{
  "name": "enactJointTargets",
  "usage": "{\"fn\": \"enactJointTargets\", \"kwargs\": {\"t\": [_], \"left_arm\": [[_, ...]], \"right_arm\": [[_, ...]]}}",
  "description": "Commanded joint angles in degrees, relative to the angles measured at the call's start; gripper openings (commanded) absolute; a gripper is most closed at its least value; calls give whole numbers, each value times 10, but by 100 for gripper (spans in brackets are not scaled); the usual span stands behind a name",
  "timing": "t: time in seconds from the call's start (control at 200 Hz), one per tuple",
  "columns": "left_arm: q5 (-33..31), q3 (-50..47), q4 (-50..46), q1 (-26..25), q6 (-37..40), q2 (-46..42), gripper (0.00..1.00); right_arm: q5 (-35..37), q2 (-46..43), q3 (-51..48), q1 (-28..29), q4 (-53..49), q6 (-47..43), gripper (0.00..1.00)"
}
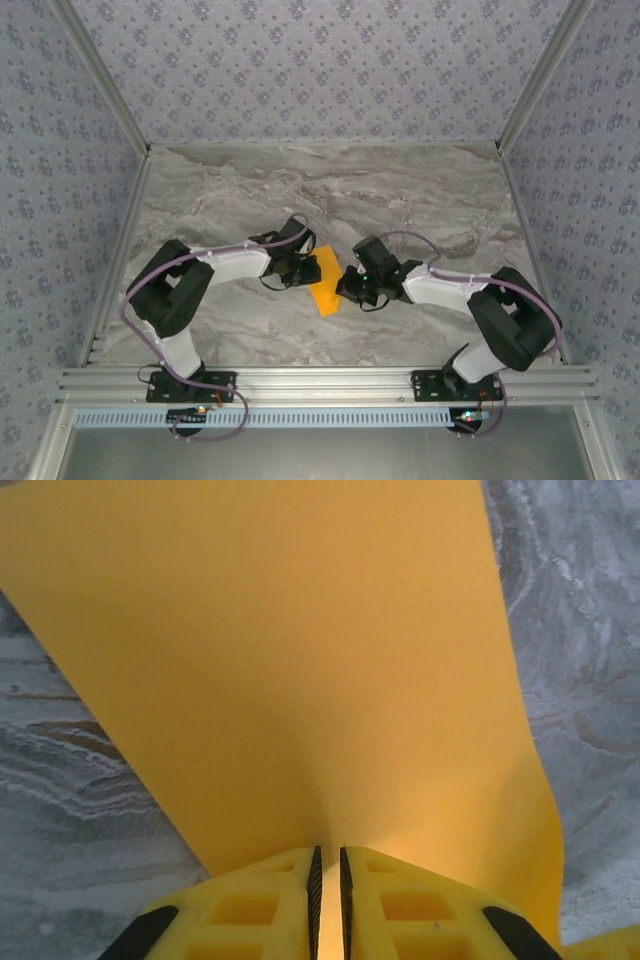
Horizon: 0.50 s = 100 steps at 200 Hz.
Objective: Fold a paper plane with a square sheet of paper (pick it up from the middle)
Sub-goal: Third fold the triangle at the center of the table.
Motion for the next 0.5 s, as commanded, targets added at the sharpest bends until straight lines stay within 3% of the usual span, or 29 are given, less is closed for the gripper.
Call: {"fn": "enactJointTargets", "kwargs": {"t": [0.0, 0.22, 0.495], "left_arm": [[-25, 23, -17, 11, 21, -46, 18], [-39, 23, -22, 45, 27, -28, 16], [-25, 34, -18, 46, 34, 15, 13]], "right_arm": [[1, 17, 18, 6, -4, 8, 1], [3, 31, 26, 12, -9, 8, 1], [-8, 38, 30, 15, 28, 11, 2]]}}
